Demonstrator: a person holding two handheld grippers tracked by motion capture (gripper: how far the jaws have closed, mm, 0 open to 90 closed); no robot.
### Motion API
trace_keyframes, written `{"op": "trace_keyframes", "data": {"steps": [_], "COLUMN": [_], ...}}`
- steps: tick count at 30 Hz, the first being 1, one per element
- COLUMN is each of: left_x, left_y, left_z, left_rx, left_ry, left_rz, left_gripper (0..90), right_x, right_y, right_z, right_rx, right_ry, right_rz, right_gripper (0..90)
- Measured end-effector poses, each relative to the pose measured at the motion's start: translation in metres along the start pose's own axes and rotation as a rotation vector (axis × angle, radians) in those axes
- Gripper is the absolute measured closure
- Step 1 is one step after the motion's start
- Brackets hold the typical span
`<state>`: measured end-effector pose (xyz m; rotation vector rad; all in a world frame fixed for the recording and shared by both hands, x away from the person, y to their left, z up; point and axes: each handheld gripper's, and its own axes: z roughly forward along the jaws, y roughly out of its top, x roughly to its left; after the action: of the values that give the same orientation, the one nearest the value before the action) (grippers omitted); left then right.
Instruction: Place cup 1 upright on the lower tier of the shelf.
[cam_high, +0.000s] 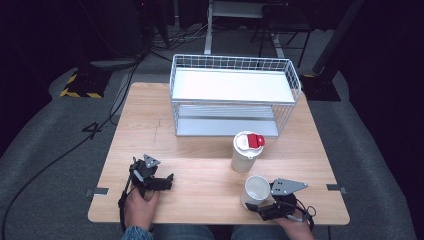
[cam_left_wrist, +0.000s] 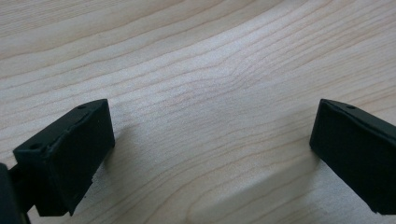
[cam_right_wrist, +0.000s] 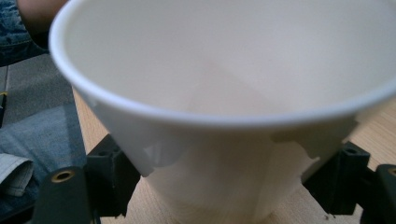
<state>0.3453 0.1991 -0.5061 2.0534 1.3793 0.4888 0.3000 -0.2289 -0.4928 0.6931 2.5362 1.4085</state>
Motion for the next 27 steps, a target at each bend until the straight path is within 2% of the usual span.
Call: {"op": "trace_keyframes", "data": {"steps": [7, 16, 27], "left_x": [0.000, 0.000, 0.000], "left_y": [0.000, 0.000, 0.001], "left_z": [0.000, 0.000, 0.000], "left_rx": [0.000, 0.000, 0.001], "left_ry": [0.000, 0.000, 0.001], "left_rz": [0.000, 0.000, 0.000], "left_gripper": [0.4, 0.4, 0.3], "right_x": [0.003, 0.004, -0.004], "right_y": [0.003, 0.014, 0.030], "right_z": [-0.004, -0.023, -0.044], "right_rx": [-0.005, -0.033, -0.047], "right_ry": [-0.004, -0.027, -0.072], "right_rz": [-0.018, -0.028, -0.030], "right_gripper": [22.6, 22.7, 22.6]}}
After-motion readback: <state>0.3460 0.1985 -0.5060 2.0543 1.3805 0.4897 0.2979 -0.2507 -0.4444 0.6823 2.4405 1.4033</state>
